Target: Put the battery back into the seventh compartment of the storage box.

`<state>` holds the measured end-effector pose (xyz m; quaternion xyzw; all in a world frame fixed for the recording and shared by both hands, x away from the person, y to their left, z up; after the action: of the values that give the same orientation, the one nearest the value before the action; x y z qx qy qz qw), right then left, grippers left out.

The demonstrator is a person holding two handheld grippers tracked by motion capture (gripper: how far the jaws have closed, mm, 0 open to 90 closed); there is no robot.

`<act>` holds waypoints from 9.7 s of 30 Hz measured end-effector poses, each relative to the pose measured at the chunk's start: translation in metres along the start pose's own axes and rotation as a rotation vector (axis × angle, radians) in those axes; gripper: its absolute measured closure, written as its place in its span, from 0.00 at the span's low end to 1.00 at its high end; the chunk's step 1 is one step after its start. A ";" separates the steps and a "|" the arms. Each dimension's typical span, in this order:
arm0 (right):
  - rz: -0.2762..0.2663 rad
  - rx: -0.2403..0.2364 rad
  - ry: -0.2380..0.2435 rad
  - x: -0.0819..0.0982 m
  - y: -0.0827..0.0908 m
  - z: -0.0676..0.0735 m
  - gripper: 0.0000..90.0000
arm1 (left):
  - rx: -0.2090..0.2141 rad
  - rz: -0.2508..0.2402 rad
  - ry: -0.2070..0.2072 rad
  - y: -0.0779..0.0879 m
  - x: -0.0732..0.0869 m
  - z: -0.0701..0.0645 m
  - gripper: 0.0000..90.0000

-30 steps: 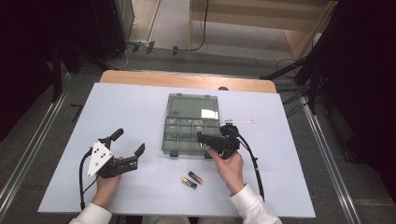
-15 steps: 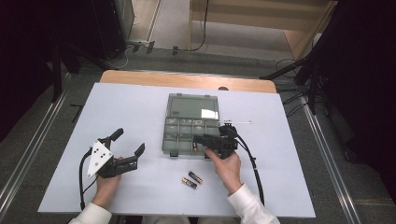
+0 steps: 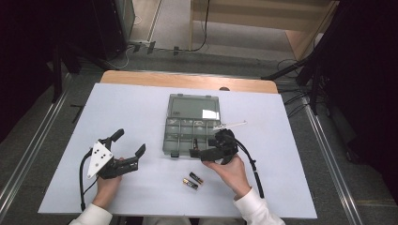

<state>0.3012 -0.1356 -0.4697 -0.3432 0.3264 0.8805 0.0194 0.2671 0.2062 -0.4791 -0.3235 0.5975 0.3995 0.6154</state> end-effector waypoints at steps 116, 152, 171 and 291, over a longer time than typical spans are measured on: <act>0.260 0.163 0.185 -0.006 -0.004 0.035 0.87 | 0.004 -0.001 -0.003 -0.001 0.000 -0.001 0.13; -0.140 -0.044 -0.249 -0.015 0.009 -0.031 0.87 | 0.006 0.007 -0.009 -0.001 0.001 -0.001 0.13; -0.138 -0.011 -0.301 -0.008 -0.002 -0.037 0.77 | 0.005 0.006 -0.008 -0.001 0.001 -0.001 0.13; 0.748 0.198 0.400 0.028 -0.059 0.064 0.68 | 0.008 0.008 -0.002 -0.001 0.001 -0.001 0.13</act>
<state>0.2569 -0.0567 -0.4846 -0.3619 0.5084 0.7075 -0.3317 0.2679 0.2049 -0.4801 -0.3181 0.5999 0.4000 0.6156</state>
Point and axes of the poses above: each handheld gripper's, and its own axes: y roughly backward along the jaws, x roughly out of its underside, z roughly to its left, the point moved 1 cm from there along -y, roughly forward along the jaws, and after that the axes turned 8 degrees about -x, right-handed, at the moved point
